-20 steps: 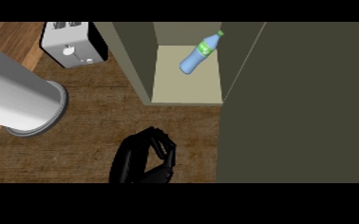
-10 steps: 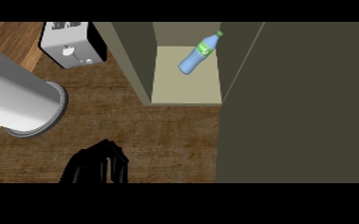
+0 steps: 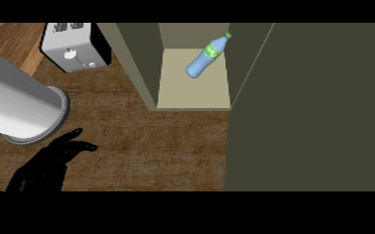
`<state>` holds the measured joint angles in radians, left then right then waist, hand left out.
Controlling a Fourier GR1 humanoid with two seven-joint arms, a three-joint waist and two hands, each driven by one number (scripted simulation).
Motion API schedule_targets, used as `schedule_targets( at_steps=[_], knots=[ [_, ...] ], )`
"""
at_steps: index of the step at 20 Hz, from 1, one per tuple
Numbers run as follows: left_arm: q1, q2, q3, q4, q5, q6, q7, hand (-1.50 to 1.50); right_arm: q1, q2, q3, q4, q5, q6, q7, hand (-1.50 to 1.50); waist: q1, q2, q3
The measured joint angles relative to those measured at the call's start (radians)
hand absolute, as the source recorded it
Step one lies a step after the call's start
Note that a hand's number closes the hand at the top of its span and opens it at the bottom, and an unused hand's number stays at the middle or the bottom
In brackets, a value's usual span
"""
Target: Pick up the bottled water, place it into the cabinet and close the cabinet
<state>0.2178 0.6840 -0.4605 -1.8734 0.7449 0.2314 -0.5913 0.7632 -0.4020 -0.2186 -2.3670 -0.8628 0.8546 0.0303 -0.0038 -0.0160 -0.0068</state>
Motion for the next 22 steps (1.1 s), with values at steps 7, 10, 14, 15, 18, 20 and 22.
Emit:
schedule_targets(
  at_steps=[7,10,14,15,18,20,22],
  knots=[
    [0.076,0.098,0.121,-0.039,0.073,-0.061,-0.005,-1.50,-0.051,-0.019,0.098,-0.003,0.009,0.006,0.038,1.50,0.016,-0.005,-0.004],
    [0.106,0.125,0.156,-0.044,0.099,-0.092,-0.010,-1.50,-0.090,-0.034,0.142,-0.003,0.013,0.002,0.059,1.50,0.024,-0.007,-0.007],
    [0.150,0.155,0.194,-0.051,0.134,-0.134,-0.014,-1.50,-0.148,-0.052,0.202,-0.001,0.020,-0.005,0.092,1.50,0.032,-0.013,-0.011],
    [0.157,0.162,0.201,-0.054,0.141,-0.142,-0.013,-1.50,-0.166,-0.056,0.218,-0.001,0.022,-0.006,0.102,1.50,0.033,-0.014,-0.011],
    [0.187,0.178,0.226,-0.061,0.161,-0.166,-0.018,-1.50,-0.224,-0.070,0.257,0.002,0.028,-0.018,0.132,1.50,0.043,-0.020,-0.013],
    [0.206,0.188,0.240,-0.061,0.171,-0.180,-0.021,-1.50,-0.262,-0.079,0.283,0.004,0.032,-0.033,0.155,1.50,0.045,-0.022,-0.015],
    [0.225,0.197,0.254,-0.057,0.178,-0.195,-0.026,-1.50,-0.296,-0.077,0.316,0.006,0.036,-0.059,0.178,1.50,0.045,-0.023,-0.016]
  ],
)
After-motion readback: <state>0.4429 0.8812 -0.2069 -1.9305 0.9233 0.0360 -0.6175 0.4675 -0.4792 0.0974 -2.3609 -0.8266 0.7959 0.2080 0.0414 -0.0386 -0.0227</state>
